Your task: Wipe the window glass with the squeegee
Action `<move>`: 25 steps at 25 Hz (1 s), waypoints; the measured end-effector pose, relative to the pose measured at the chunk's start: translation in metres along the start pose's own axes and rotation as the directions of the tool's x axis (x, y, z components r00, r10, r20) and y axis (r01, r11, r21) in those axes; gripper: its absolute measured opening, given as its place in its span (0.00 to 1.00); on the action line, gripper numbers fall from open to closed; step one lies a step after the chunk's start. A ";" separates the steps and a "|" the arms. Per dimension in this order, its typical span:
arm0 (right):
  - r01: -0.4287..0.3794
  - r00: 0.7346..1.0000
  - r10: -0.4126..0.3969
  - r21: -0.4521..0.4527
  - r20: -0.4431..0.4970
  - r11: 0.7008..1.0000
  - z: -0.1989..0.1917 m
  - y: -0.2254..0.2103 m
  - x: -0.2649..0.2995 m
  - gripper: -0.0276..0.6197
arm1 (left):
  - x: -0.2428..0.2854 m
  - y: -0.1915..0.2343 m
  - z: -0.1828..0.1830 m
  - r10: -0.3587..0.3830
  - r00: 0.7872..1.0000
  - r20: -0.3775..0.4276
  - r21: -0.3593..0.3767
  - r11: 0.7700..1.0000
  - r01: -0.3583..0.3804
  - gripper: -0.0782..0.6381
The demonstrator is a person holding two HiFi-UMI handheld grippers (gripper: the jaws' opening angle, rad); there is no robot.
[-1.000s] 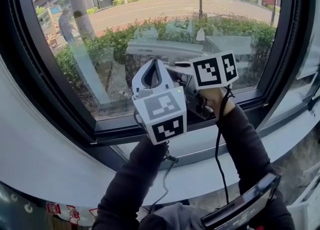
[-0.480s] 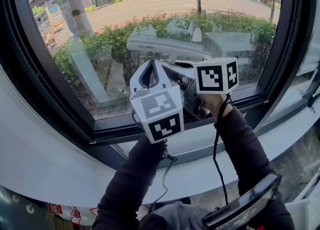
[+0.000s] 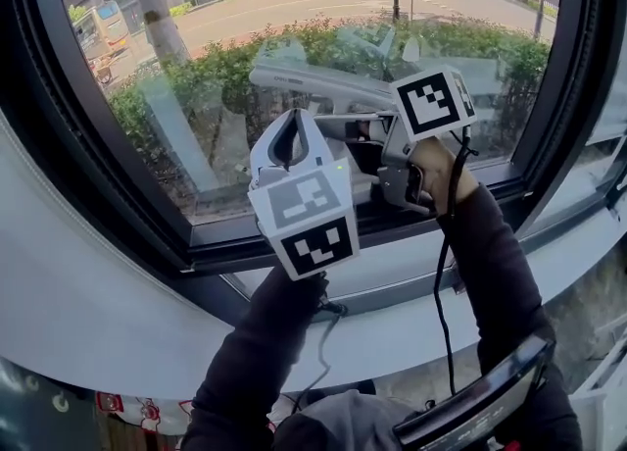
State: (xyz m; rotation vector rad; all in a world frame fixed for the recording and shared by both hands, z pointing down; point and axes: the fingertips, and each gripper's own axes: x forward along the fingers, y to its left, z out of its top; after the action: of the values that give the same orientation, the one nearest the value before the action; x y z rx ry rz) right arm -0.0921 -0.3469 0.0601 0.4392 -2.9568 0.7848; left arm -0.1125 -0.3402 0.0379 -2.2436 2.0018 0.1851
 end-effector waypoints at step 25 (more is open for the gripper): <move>-0.056 0.966 0.081 0.108 -0.244 0.993 -0.100 -0.037 0.027 0.09 | -0.011 -0.007 -0.075 -0.024 0.989 -0.143 -0.005 1.000 0.023 0.10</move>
State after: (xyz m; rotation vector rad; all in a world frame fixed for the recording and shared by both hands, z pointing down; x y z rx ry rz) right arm -0.1095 -0.3347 0.1681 0.2238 -2.7215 0.9239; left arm -0.1064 -0.3417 0.1134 -2.3433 2.0434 0.0257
